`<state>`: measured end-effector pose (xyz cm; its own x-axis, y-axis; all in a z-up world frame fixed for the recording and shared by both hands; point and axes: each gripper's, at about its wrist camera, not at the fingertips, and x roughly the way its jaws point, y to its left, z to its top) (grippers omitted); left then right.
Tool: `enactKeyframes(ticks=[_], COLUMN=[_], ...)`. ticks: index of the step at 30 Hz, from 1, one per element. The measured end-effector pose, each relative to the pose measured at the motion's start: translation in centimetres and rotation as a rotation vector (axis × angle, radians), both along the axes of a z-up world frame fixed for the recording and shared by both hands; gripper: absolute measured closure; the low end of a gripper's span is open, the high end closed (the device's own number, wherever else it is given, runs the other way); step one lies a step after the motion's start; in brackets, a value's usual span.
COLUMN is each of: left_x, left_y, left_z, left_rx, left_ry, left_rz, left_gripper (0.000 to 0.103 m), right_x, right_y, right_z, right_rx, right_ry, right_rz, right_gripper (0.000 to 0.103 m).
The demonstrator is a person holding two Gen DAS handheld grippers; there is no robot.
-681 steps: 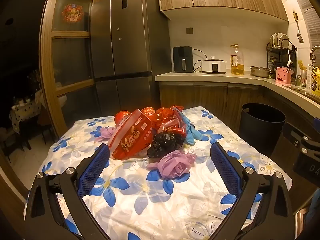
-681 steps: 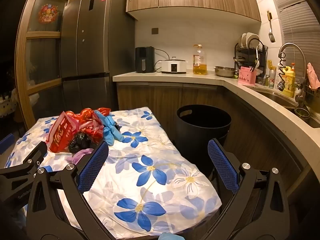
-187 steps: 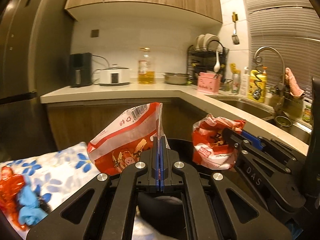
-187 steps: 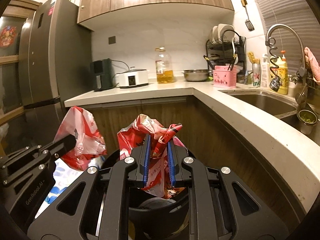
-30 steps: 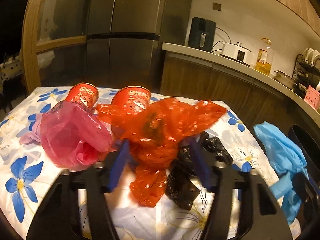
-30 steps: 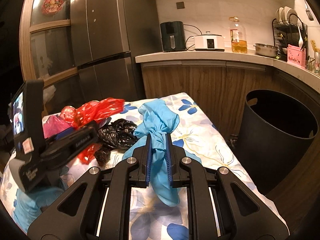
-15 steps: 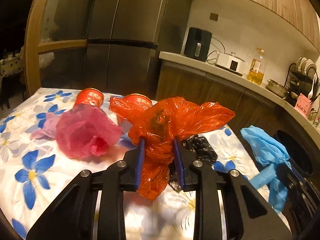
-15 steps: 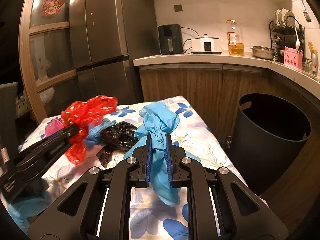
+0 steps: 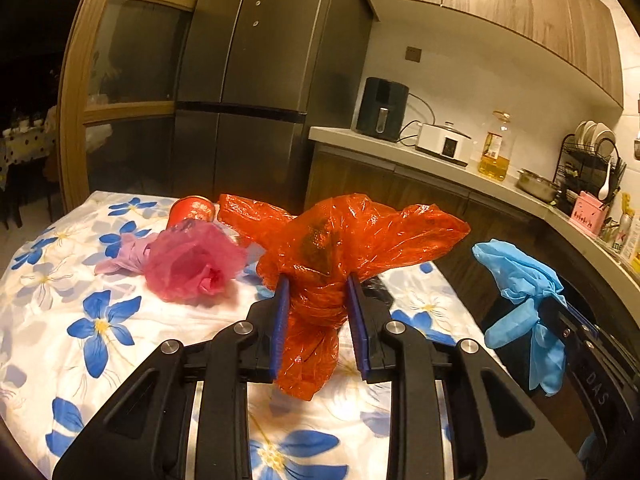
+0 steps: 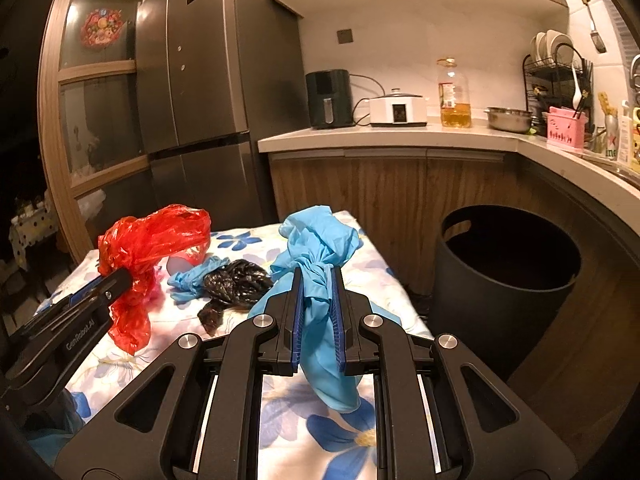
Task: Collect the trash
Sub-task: 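Carry the red bag and blue glove with both tools over the black bin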
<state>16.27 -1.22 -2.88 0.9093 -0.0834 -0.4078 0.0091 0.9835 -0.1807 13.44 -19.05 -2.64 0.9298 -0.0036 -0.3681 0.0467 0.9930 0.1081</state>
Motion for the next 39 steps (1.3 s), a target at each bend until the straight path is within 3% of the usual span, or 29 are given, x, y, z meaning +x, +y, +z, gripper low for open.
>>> enactKeyframes(ticks=[17,39], left_x=[-1.1,1.7], left_y=[-6.0,-20.4], left_z=[1.5,3.9], left_rx=[0.019,0.058], left_ry=[-0.046,-0.173], left_rz=[-0.119,-0.403], left_gripper=[0.075,0.075], right_x=[-2.6,-2.7], right_y=[-5.5,-16.9], right_z=[1.1,3.0], right_rx=[0.006,-0.021], right_ry=[-0.042,-0.119], right_rz=[-0.114,-0.346], right_gripper=[0.090,0.090])
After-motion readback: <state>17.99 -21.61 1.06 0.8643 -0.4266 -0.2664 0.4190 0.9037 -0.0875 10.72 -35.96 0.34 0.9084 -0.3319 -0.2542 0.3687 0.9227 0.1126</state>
